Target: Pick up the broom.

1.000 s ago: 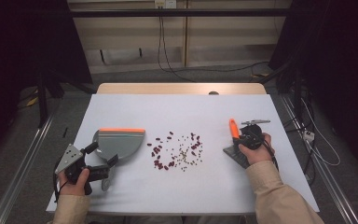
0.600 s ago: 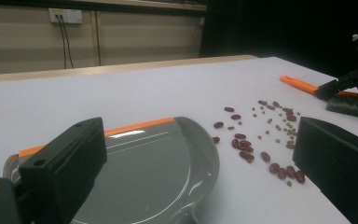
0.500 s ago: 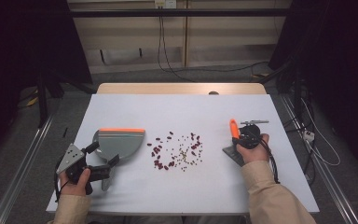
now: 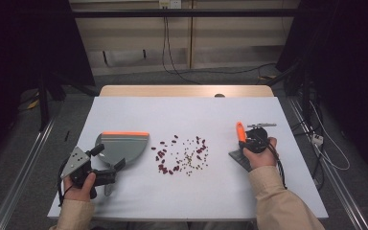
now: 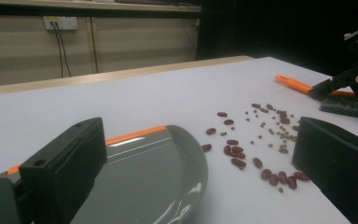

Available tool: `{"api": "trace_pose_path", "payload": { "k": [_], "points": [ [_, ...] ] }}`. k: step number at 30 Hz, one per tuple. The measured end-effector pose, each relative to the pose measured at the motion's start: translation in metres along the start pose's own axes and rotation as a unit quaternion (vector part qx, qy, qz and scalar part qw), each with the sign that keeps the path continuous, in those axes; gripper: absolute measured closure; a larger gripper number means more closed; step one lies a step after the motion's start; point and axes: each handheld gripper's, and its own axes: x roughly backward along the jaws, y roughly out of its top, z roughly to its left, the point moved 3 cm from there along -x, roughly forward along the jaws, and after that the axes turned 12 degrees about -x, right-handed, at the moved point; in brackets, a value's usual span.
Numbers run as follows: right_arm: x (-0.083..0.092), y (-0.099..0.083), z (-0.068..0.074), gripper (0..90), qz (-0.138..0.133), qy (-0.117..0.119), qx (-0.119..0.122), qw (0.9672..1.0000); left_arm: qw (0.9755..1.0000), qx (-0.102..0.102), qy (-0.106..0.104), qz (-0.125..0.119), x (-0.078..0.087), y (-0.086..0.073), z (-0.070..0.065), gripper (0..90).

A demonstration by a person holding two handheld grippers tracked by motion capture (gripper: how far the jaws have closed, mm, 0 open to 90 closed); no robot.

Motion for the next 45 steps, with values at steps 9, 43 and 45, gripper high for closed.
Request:
{"api": "trace_pose_path", "payload": {
  "k": [9, 43, 45],
  "points": [
    [0.005, 0.004, -0.006, 71.0, -0.011, 0.029, -0.021, 0.9993, 1.0, -0.002, -0.009, 0.0, -0.002, 0.016, -0.005, 2.6],
    [-0.005, 0.008, 0.003, 70.2, 0.034, 0.023, -0.003, 0.9992, 0.9988, -0.02, -0.043, 0.008, -0.023, 0.023, -0.021, 2.8],
    [-0.004, 0.007, 0.003, 70.2, 0.028, 0.024, -0.004, 0.9993, 0.9989, -0.02, -0.043, 0.006, -0.023, 0.024, -0.021, 2.8]
  ]
}}
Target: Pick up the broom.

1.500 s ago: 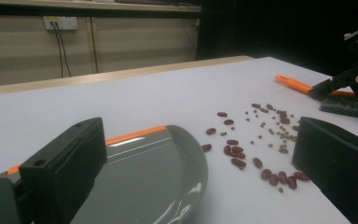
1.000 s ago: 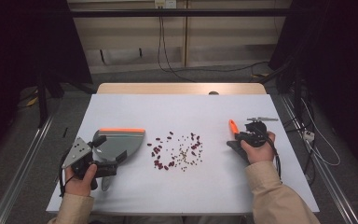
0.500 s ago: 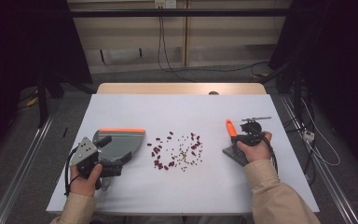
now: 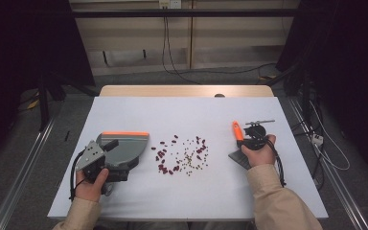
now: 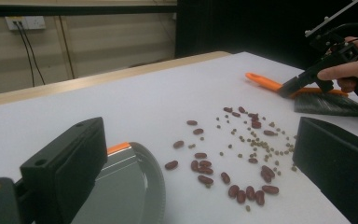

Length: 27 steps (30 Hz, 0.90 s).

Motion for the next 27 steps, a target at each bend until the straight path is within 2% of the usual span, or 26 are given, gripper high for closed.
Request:
{"api": "trace_pose_path", "payload": {
  "k": [5, 8, 11, 12, 16, 20, 27],
  "points": [
    [0.001, 0.0, 0.0, 70.6, 0.0, -0.001, -0.011, 0.9999, 0.9999, 0.009, 0.011, -0.003, 0.001, 0.002, 0.003, 2.8],
    [0.001, 0.001, -0.001, 70.9, -0.001, 0.001, -0.008, 1.0, 0.9999, 0.004, 0.01, -0.003, 0.002, 0.003, 0.001, 2.8],
    [0.003, 0.0, -0.002, 71.0, -0.011, 0.015, -0.015, 0.9997, 0.9999, 0.004, 0.012, -0.003, 0.003, 0.004, 0.001, 2.8],
    [0.005, 0.001, -0.001, 71.2, -0.018, 0.026, -0.015, 0.9994, 0.9999, 0.002, 0.012, -0.003, 0.003, 0.004, 0.001, 2.8],
    [0.015, 0.003, 0.003, 71.6, -0.05, 0.048, -0.004, 0.9976, 0.9999, 0.004, 0.011, -0.002, 0.0, 0.005, -0.001, 2.8],
    [0.024, 0.003, 0.004, 71.7, -0.083, 0.065, 0.0, 0.9944, 1.0, -0.001, 0.005, -0.004, -0.004, 0.009, -0.005, 2.8],
    [0.043, 0.002, 0.006, 72.0, -0.138, 0.108, -0.012, 0.9844, 0.9999, -0.002, -0.012, -0.001, -0.017, 0.017, -0.016, 2.9]
  ]
}}
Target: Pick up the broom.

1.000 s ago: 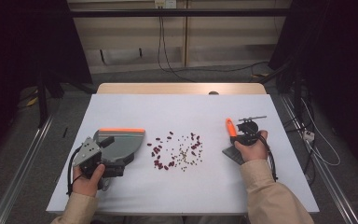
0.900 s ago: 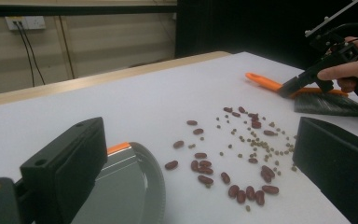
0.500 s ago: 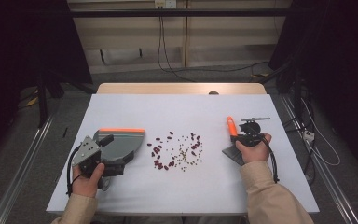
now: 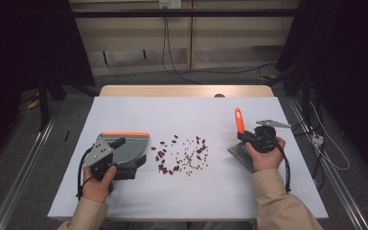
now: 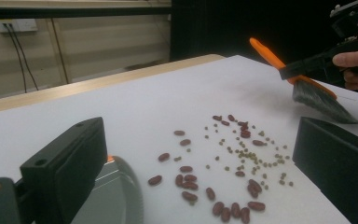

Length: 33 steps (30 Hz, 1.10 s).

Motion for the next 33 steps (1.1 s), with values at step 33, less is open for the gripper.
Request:
{"api": "trace_pose_path", "payload": {
  "k": [33],
  "points": [
    [0.04, 0.025, 0.045, 72.6, -0.106, 0.101, 0.003, 0.9892, 0.9951, 0.011, -0.098, -0.002, -0.099, 0.044, -0.066, 3.8]
  ]
}}
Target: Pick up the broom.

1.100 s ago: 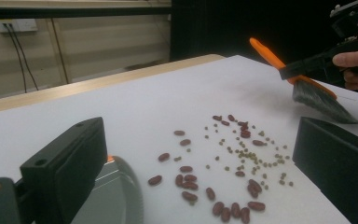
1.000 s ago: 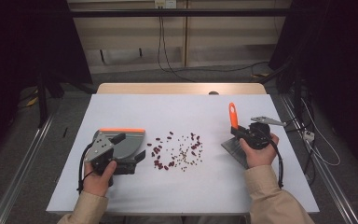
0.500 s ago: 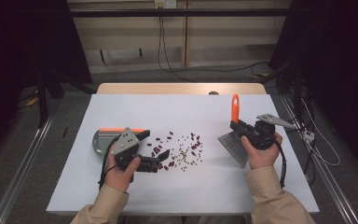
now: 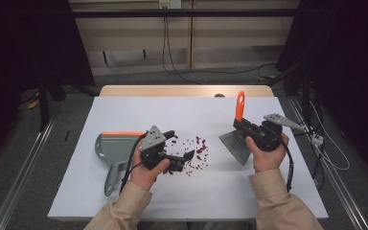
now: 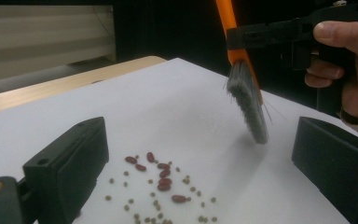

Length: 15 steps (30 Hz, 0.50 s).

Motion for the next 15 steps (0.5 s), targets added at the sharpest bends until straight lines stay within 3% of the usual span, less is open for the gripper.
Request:
{"api": "trace_pose_path", "payload": {
  "k": [4, 11, 15],
  "points": [
    [-0.003, 0.002, 0.011, 72.6, -0.005, 0.013, 0.001, 0.9999, 0.9996, 0.017, -0.017, -0.011, -0.016, 0.001, -0.003, 4.6],
    [-0.012, 0.001, 0.032, 72.6, -0.007, 0.036, 0.003, 0.9993, 0.9991, 0.022, -0.03, -0.021, -0.04, 0.011, -0.01, 12.1],
    [-0.017, -0.002, 0.042, 72.6, -0.004, 0.049, 0.007, 0.9988, 0.9987, 0.027, -0.035, -0.024, -0.049, 0.018, -0.012, 23.8]
  ]
}}
